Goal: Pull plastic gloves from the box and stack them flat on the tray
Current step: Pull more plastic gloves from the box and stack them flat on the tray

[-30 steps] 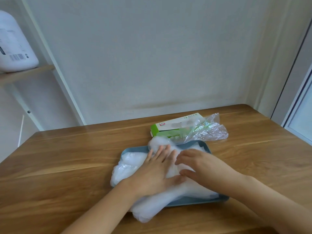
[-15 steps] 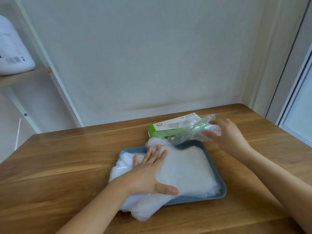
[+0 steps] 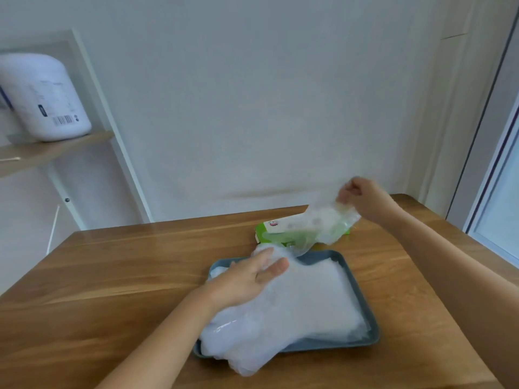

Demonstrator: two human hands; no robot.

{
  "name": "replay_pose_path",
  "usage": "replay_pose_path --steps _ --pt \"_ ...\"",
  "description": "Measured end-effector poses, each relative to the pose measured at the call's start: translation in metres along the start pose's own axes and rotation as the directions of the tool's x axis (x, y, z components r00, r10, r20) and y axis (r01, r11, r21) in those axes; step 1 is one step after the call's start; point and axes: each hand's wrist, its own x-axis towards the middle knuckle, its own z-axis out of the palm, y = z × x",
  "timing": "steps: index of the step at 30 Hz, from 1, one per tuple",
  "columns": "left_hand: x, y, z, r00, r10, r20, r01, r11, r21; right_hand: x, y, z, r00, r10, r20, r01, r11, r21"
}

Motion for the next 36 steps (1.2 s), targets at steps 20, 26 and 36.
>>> replay_pose_path --steps 20,26,36 --pt "-0.032 0.053 -0.051 0.928 0.287 -0.239 -0.360 0.857 -0.368 -0.075 -0.172 -0.054 0.712 -0.318 0.626 0.530 0.828 -0.183" --pt "-0.033 0.014 -0.064 0.934 0.147 -0.326 -0.242 0.930 -0.275 -0.066 -0.156 -0.043 0.833 -0.338 0.438 0.489 0.820 -0.297" --pt "-0.065 0.004 -0.098 0.601 0.281 -0.748 -0.256 0.955 0.153 -0.082 -0.131 -0.014 0.890 -0.455 0.022 0.455 0.890 0.012"
